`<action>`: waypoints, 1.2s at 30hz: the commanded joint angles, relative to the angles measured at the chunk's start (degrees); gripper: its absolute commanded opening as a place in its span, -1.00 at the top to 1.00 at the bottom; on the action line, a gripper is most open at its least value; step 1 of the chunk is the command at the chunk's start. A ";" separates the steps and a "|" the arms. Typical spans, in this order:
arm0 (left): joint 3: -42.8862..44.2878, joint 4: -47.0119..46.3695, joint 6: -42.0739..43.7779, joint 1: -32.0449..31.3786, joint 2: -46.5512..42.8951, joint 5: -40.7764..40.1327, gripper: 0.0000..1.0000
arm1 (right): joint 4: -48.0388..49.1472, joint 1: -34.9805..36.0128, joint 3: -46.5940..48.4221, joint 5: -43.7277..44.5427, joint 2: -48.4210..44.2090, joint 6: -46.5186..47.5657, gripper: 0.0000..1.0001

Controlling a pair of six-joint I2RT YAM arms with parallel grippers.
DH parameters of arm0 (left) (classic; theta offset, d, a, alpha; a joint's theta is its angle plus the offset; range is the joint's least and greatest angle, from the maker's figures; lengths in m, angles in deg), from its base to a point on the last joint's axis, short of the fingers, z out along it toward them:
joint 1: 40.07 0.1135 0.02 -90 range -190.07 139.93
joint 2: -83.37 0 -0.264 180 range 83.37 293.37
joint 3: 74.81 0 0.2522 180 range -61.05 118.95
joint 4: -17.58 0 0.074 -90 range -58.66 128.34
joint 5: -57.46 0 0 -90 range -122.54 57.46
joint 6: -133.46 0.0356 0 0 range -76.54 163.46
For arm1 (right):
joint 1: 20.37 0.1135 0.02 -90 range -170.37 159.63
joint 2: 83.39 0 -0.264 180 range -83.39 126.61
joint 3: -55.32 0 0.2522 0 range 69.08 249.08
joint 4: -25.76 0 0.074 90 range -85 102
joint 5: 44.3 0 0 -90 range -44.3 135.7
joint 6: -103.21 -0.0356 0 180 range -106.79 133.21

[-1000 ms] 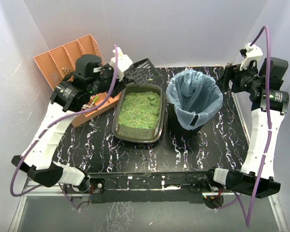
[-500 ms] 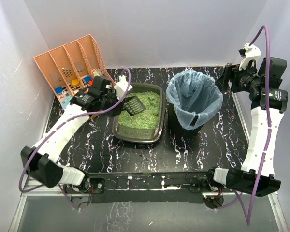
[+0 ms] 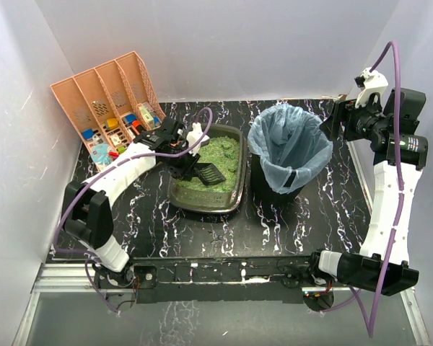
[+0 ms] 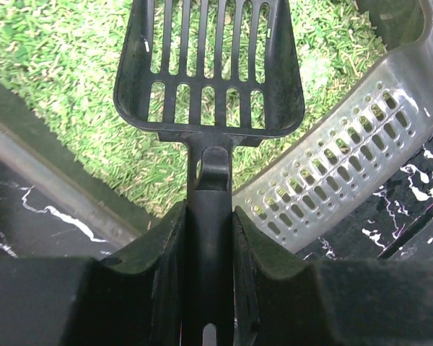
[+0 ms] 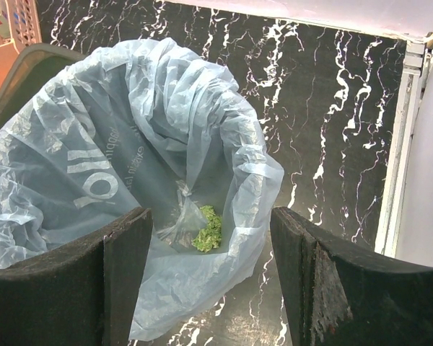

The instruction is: Clean the litter box

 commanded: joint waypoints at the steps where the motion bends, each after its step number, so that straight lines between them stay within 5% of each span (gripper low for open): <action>1: 2.42 -2.22 -1.81 -0.72 1.82 4.23 1.00 | 3.18 -0.36 0.27 -0.55 -0.82 0.07 -0.43; 22: 2.57 -15.95 -11.58 -1.21 5.70 -1.36 1.00 | 3.88 -0.36 -2.08 -1.78 -1.24 0.43 -0.43; 36: 1.36 -8.76 -5.54 -3.61 3.89 -3.55 1.00 | 4.22 -0.36 -2.80 -1.90 -0.86 0.49 -0.44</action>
